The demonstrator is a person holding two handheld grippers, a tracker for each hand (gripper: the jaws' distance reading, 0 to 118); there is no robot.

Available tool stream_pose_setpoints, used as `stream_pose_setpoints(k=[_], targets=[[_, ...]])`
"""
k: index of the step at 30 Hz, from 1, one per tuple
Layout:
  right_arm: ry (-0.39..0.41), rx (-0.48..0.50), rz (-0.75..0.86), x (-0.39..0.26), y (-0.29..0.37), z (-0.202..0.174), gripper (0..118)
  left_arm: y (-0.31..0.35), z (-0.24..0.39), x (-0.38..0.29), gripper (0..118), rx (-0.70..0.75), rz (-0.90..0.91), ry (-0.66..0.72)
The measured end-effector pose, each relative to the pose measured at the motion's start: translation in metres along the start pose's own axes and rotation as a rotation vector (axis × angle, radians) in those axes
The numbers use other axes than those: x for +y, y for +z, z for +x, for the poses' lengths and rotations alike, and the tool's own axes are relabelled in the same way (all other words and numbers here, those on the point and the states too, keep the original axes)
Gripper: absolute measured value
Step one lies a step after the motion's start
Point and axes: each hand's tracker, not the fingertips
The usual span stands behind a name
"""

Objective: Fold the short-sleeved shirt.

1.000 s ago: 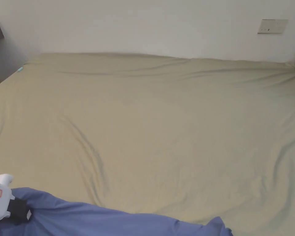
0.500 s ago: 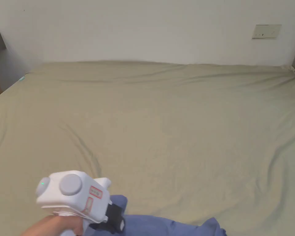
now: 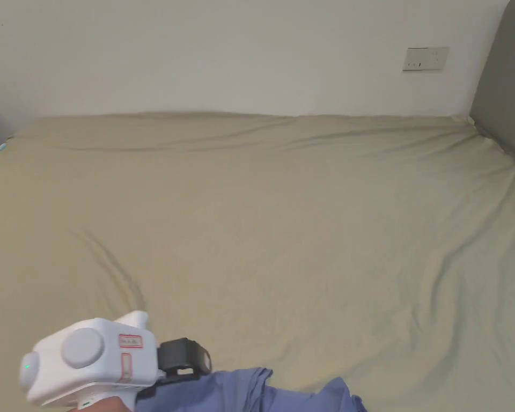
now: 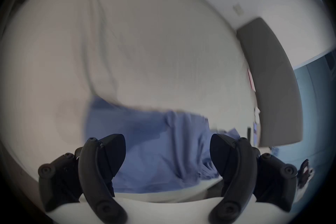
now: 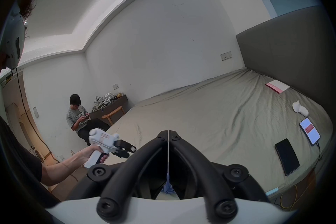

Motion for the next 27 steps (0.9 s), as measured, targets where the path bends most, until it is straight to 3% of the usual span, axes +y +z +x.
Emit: stream_pose_setpoints(k=[1, 2, 4, 5, 6, 9, 16, 18, 20, 24, 27], targets=[[-0.004, 0.000, 0.003, -0.001, 0.000, 0.000, 2, 0.014, 0.001, -0.003, 93, 0.050, 0.087, -0.052], [-0.009, 0.002, 0.005, -0.002, -0.001, 0.001, 2, 0.021, 0.005, -0.008, 76, 0.106, 0.151, -0.112], [-0.019, 0.011, -0.002, -0.004, -0.005, 0.001, 2, 0.016, 0.018, -0.027, 26, 0.254, 0.252, -0.273], [-0.019, 0.011, -0.006, -0.005, -0.006, 0.000, 2, 0.007, 0.023, -0.036, 13, 0.299, 0.263, -0.332], [-0.019, 0.010, -0.010, -0.007, -0.008, -0.001, 2, -0.007, 0.029, -0.047, 13, 0.307, 0.243, -0.357], [-0.022, 0.014, -0.017, -0.011, -0.009, -0.003, 2, -0.042, 0.051, -0.080, 13, 0.105, 0.184, -0.361], [-0.052, 0.002, -0.010, -0.016, -0.002, 0.003, 2, -0.106, 0.091, -0.140, 13, -0.005, 0.064, -0.444], [-0.057, -0.003, -0.005, -0.017, 0.002, 0.005, 2, -0.106, 0.089, -0.153, 13, -0.060, 0.081, -0.462], [-0.067, -0.009, -0.004, -0.017, 0.004, 0.007, 2, -0.104, 0.079, -0.157, 13, -0.226, 0.017, -0.430], [-0.080, -0.015, 0.001, -0.019, 0.006, 0.014, 2, -0.082, 0.060, -0.153, 13, -0.209, 0.017, -0.403], [-0.070, -0.007, 0.007, -0.016, 0.006, 0.012, 2, -0.040, 0.041, -0.124, 13, -0.231, 0.151, -0.332]])
